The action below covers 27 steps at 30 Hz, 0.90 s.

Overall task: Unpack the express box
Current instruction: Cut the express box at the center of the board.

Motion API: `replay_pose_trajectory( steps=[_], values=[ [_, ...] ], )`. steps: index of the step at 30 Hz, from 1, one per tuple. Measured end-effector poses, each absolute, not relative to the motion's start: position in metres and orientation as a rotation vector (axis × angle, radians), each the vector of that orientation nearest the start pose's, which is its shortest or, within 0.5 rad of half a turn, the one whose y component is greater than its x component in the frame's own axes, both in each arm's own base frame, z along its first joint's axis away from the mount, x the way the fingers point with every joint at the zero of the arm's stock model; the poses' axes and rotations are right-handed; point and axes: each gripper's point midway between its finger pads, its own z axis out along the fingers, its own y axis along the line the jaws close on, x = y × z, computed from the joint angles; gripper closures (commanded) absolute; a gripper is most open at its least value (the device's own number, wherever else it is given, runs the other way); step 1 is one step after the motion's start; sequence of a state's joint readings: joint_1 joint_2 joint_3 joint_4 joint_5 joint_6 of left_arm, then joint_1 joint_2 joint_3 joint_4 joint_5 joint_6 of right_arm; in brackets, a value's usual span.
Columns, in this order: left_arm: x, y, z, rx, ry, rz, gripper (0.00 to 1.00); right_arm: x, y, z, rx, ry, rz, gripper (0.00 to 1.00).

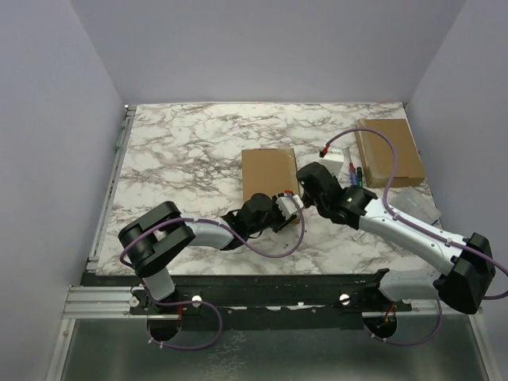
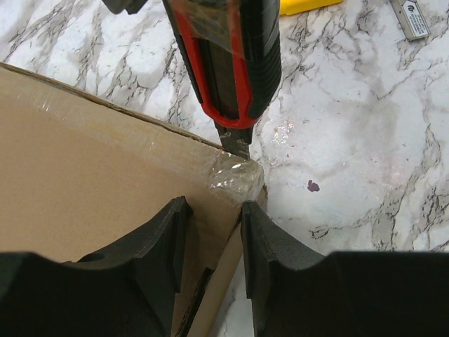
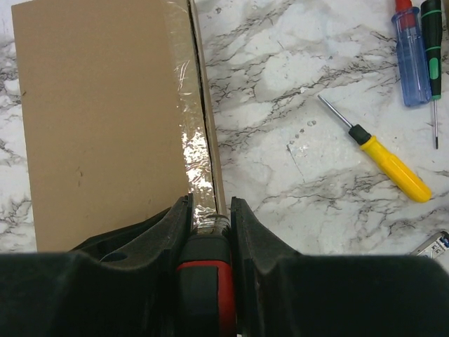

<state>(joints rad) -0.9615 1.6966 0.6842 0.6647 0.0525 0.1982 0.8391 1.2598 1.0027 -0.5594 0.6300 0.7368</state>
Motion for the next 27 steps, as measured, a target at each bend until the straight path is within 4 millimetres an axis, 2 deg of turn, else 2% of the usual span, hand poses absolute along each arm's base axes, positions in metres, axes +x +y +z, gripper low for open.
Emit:
replay_pose_trajectory(
  steps=[22, 27],
  values=[
    [0.26, -0.376, 0.076, 1.102, 1.611, -0.562, 0.63, 0.274, 0.184, 0.172, 0.203, 2.199, 0.1, 1.0],
    [0.259, -0.378, 0.076, 1.105, 1.605, -0.557, 0.53, 0.272, 0.181, 0.184, 0.22, 2.185, 0.098, 1.0]
  ],
)
